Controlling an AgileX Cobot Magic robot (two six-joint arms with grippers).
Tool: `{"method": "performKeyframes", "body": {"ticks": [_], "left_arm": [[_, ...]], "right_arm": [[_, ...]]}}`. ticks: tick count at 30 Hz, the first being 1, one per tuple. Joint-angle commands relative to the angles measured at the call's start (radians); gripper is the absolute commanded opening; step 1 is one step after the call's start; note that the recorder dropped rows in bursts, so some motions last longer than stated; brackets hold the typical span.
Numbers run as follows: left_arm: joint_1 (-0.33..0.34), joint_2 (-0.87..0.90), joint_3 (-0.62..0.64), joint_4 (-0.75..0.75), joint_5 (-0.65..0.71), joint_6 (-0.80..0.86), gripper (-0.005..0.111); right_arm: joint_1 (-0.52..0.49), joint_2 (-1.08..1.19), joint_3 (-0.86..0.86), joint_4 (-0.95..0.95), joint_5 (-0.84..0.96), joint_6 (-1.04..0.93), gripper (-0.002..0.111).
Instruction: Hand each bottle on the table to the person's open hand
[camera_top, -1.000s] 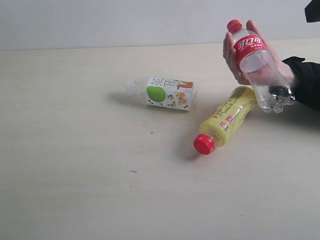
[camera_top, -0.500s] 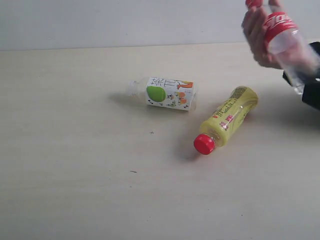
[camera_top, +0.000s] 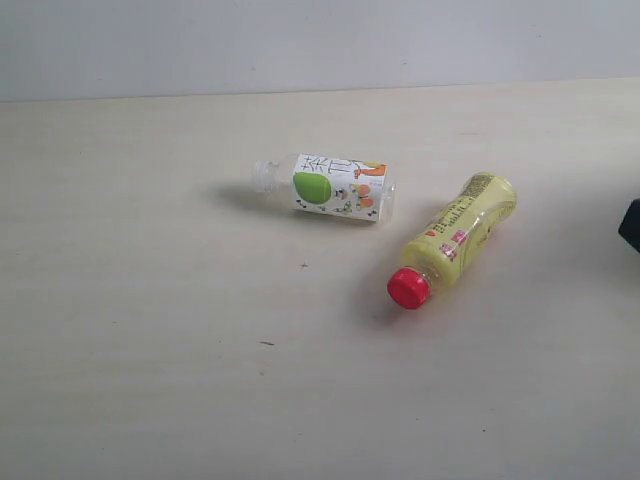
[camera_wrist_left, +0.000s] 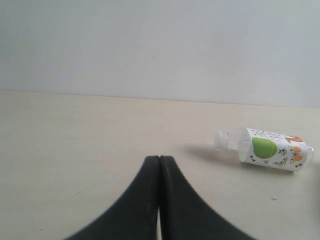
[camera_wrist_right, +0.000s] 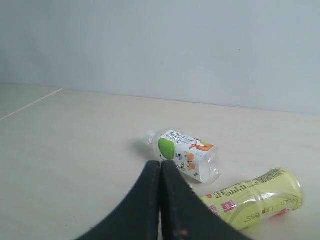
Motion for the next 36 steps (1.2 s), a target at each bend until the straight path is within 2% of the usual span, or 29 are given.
{"method": "performKeyframes", "body": {"ticks": [1,8,13,16,19,21,23,26,27,29,33,36], "left_arm": [[-0.006,-0.006,0.001,-0.003,-0.002,0.001,0.0],[-0.006,-0.006,0.001,-0.003,-0.002,0.001,0.0],[-0.006,-0.006,0.001,-0.003,-0.002,0.001,0.0],[-0.006,-0.006,0.001,-0.003,-0.002,0.001,0.0],[-0.006,-0.006,0.001,-0.003,-0.002,0.001,0.0],[-0.006,-0.006,0.001,-0.003,-0.002,0.001,0.0],[-0.006,-0.006,0.001,-0.003,-0.002,0.001,0.0],[-0.006,-0.006,0.001,-0.003,-0.002,0.001,0.0],[-0.006,-0.006,0.001,-0.003,-0.002,0.001,0.0],[-0.006,-0.006,0.001,-0.003,-0.002,0.001,0.0],[-0.006,-0.006,0.001,-0.003,-0.002,0.001,0.0],[-0.006,-0.006,0.001,-0.003,-0.002,0.001,0.0]], "right_arm": [[-0.006,-0.021,0.046,0.127,-0.015,-0.147,0.0],[-0.006,-0.021,0.045,0.154,-0.015,-0.166,0.0],[-0.006,-0.021,0.045,0.204,0.0,-0.049,0.0],[-0.006,-0.021,0.045,0.167,-0.007,-0.026,0.0],[-0.006,-0.036,0.045,-0.002,-0.09,0.135,0.0],[-0.006,-0.052,0.053,-0.152,-0.209,0.331,0.0],[-0.006,-0.077,0.073,-0.354,-0.345,0.618,0.0],[-0.006,-0.125,0.092,-0.741,-0.406,0.981,0.0],[-0.006,-0.141,0.093,-0.807,-0.406,1.05,0.0],[-0.006,-0.168,0.093,-0.871,-0.389,1.125,0.0],[-0.006,-0.203,0.093,-0.992,-0.312,1.134,0.0],[-0.006,-0.217,0.113,-1.01,-0.321,1.178,0.0]]}}
